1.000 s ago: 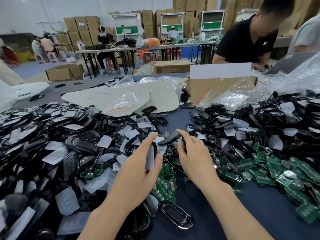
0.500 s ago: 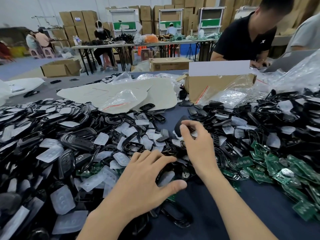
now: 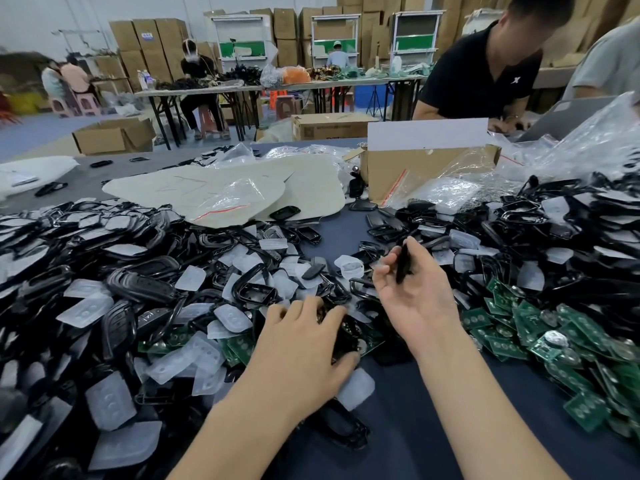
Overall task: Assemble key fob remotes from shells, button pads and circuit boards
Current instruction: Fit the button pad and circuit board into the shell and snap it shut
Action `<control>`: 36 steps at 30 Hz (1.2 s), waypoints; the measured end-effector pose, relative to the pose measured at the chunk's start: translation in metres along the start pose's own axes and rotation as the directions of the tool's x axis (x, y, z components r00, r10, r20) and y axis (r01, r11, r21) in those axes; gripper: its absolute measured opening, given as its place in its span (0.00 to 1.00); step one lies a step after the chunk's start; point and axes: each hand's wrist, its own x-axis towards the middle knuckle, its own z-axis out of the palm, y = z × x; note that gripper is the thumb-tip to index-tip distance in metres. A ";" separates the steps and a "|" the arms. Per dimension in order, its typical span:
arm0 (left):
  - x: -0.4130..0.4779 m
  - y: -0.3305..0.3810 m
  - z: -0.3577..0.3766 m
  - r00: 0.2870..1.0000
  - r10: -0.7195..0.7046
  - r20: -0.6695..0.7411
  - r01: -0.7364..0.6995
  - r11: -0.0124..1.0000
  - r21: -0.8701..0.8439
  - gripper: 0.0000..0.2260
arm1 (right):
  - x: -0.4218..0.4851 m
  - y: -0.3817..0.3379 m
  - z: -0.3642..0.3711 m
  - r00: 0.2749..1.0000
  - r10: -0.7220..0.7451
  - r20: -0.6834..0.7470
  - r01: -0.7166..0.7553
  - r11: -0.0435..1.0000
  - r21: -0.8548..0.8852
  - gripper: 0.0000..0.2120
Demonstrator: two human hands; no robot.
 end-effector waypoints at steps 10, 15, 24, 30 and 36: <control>0.026 0.021 0.008 0.991 0.135 -0.011 -0.135 0.991 0.013 0.20 | 0.004 -0.019 -0.006 0.902 -0.394 -0.177 0.343 0.902 -0.261 0.10; 0.029 0.009 -0.006 0.982 0.146 0.118 -0.141 0.989 -0.044 0.19 | -0.003 -0.031 -0.010 0.790 -0.595 -0.147 0.492 0.759 -0.426 0.09; 0.144 0.039 -0.033 0.995 0.100 -0.009 -0.097 0.940 -0.326 0.15 | -0.007 -0.090 -0.021 0.622 -0.756 0.204 0.572 0.260 -0.778 0.10; 0.253 0.050 0.013 0.996 0.029 0.085 0.031 0.781 -0.623 0.18 | 0.026 -0.124 -0.045 0.725 -0.625 0.288 0.031 -0.389 -0.921 0.17; 0.312 0.053 0.050 0.995 -0.059 0.075 0.088 0.877 -0.472 0.21 | 0.039 -0.123 -0.059 0.768 -0.588 0.255 -0.051 -0.452 -0.890 0.17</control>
